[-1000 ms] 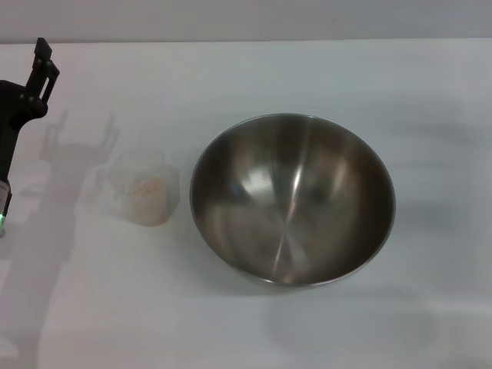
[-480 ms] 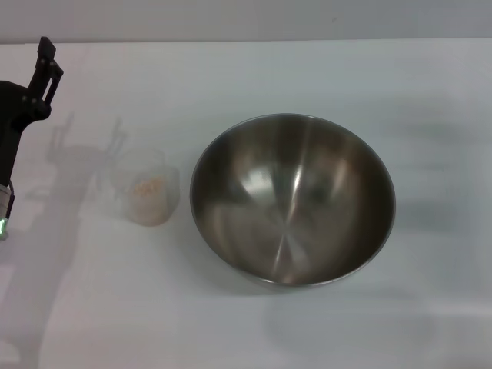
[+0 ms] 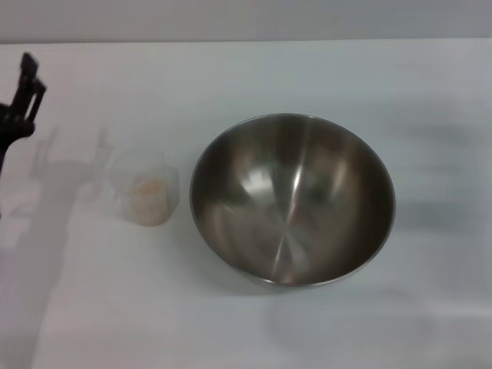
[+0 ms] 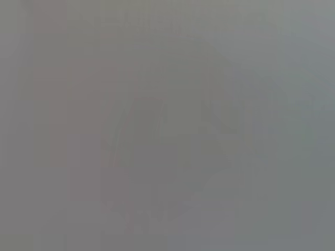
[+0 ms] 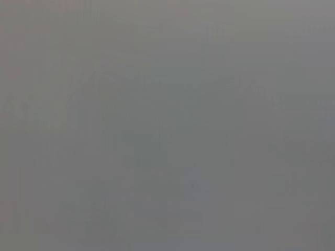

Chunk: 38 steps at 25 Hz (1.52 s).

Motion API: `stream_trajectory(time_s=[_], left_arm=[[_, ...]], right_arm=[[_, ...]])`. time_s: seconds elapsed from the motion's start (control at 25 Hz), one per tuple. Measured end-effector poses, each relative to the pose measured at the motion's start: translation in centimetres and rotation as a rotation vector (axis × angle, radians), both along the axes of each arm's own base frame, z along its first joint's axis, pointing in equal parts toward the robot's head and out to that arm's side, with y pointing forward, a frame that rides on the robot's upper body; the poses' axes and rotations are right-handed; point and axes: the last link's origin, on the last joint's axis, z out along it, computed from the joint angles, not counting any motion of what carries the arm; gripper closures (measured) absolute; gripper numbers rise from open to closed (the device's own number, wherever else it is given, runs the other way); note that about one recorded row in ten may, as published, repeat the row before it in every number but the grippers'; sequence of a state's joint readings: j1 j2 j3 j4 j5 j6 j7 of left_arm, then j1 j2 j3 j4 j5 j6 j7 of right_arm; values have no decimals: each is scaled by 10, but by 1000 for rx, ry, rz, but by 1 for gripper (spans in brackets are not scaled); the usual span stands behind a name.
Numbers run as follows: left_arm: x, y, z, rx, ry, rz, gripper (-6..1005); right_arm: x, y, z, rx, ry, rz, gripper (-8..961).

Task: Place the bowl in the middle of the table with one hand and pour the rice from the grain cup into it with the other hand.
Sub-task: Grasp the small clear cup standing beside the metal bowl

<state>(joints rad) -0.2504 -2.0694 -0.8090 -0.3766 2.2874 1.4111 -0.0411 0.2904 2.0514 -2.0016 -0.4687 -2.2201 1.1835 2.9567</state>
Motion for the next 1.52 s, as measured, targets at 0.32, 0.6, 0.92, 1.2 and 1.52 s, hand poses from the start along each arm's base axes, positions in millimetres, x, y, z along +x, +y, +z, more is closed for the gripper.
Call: stream_trajectory(time_s=[0.32,0.6,0.92,1.2,1.52], left_arm=[[-15,-51,-13,-50,20,8,301],[-27,-73,-30,-143,49,65,303],[-32,-81,-47,-238,65,105,306],[-32,-81,-59,-307,75,117,309],[-31,-72,-63,-330,84,124,312]], right_arm=[[1,9,5,4,8,-17,481],[-2,19,8,4,11,-20,480],[-7,28,10,3,0,-7,480],[-7,29,10,4,-3,-7,480],[-5,27,12,7,-7,-11,480]])
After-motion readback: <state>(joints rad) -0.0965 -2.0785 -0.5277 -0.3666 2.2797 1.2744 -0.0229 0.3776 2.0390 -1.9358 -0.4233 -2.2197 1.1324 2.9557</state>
